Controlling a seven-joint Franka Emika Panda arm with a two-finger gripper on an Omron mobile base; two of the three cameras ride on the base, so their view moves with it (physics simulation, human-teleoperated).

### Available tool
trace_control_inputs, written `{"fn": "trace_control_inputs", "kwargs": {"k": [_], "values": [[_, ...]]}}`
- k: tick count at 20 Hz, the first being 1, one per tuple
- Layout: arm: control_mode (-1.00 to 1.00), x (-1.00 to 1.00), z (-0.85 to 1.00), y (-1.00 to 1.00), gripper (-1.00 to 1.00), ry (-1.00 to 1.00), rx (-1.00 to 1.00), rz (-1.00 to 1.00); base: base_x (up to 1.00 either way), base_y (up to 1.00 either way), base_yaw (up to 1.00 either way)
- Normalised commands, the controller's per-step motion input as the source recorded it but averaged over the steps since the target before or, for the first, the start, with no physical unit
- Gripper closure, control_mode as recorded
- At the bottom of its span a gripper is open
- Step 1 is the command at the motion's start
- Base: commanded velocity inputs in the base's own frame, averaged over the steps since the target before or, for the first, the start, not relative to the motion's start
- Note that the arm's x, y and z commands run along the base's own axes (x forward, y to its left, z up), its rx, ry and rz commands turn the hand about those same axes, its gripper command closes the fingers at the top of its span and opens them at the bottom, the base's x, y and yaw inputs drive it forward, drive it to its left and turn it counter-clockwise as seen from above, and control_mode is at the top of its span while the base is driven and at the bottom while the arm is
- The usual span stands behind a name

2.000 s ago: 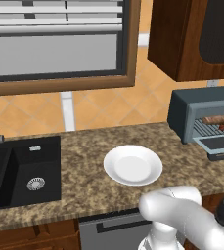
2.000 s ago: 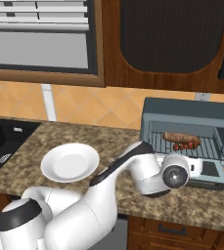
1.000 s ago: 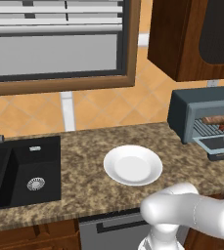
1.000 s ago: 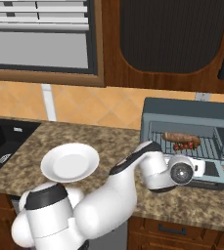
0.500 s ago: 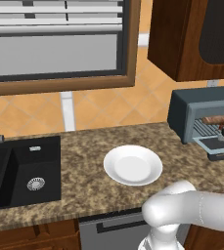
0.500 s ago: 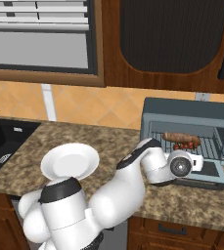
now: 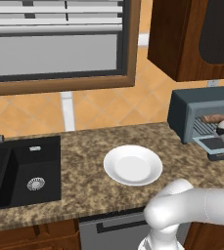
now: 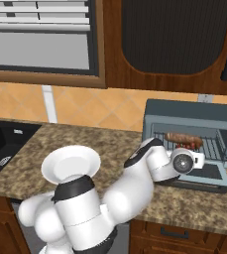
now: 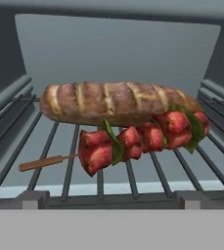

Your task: Pick up the kebab skewer and baguette bread, and place them inside the toaster oven. Close the toaster oven door and start by setting the timer.

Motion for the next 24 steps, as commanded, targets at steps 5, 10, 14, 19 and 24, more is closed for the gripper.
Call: {"fn": "trace_control_inputs", "kwargs": {"k": [5, 10, 14, 19, 24], "values": [[-1.0, 0.22, -0.06, -0.05, -1.0, 0.0, 0.02, 0.0, 0.0, 0.0, 0.0], [-1.0, 0.21, -0.01, -0.04, -1.0, 0.0, 0.02, 0.0, 0.0, 0.0, 0.0], [-1.0, 0.22, 0.0, 0.0, -1.0, 0.0, 0.01, 0.0, 0.0, 0.0, 0.0], [-1.0, 0.19, 0.0, 0.0, -1.0, 0.0, 0.0, 0.0, 0.0, 0.0, 0.0], [-1.0, 0.21, 0.0, 0.0, -1.0, 0.0, 0.0, 0.0, 0.0, 0.0, 0.0]]}}
